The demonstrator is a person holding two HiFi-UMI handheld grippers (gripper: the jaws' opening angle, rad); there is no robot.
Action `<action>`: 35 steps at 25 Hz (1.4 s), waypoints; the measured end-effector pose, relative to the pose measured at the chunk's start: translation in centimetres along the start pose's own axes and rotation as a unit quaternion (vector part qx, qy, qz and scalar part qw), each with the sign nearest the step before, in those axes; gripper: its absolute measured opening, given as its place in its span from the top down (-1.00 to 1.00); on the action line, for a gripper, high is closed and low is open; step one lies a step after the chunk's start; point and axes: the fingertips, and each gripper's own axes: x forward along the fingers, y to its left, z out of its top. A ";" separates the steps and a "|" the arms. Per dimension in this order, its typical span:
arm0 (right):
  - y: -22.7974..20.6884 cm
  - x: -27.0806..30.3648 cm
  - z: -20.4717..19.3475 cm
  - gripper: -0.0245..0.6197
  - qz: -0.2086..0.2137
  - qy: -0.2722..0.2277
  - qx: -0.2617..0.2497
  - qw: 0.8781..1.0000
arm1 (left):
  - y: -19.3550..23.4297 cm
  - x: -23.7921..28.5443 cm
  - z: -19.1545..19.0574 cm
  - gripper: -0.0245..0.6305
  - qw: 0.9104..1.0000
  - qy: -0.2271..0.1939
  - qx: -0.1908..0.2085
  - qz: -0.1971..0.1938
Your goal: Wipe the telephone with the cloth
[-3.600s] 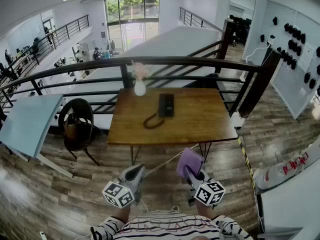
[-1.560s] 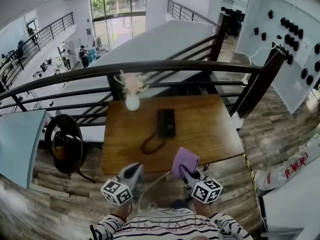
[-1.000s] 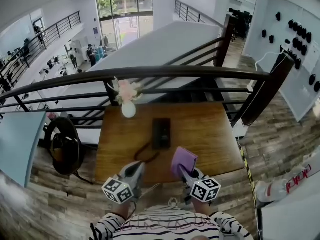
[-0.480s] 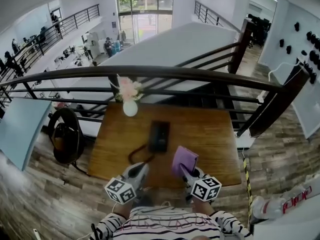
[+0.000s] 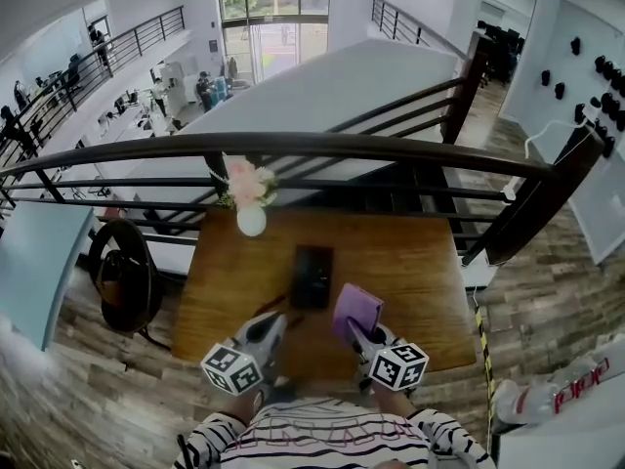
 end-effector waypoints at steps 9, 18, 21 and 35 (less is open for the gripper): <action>-0.1 6.9 1.5 0.77 -0.014 -0.003 -0.004 1.000 | 5.5 1.0 3.2 0.93 1.000 0.004 0.002 -0.013; -0.9 14.7 1.7 0.77 -0.010 0.027 -0.021 0.999 | 10.1 -0.2 5.3 0.93 1.000 -0.004 -0.002 0.003; -1.3 17.4 0.9 0.77 -0.007 0.047 -0.026 0.999 | 11.4 -0.9 5.5 0.93 1.000 -0.008 -0.003 0.015; -6.1 27.8 -2.5 0.77 -0.033 0.135 -0.030 0.990 | 15.5 -2.4 5.6 0.93 0.999 -0.015 -0.018 0.043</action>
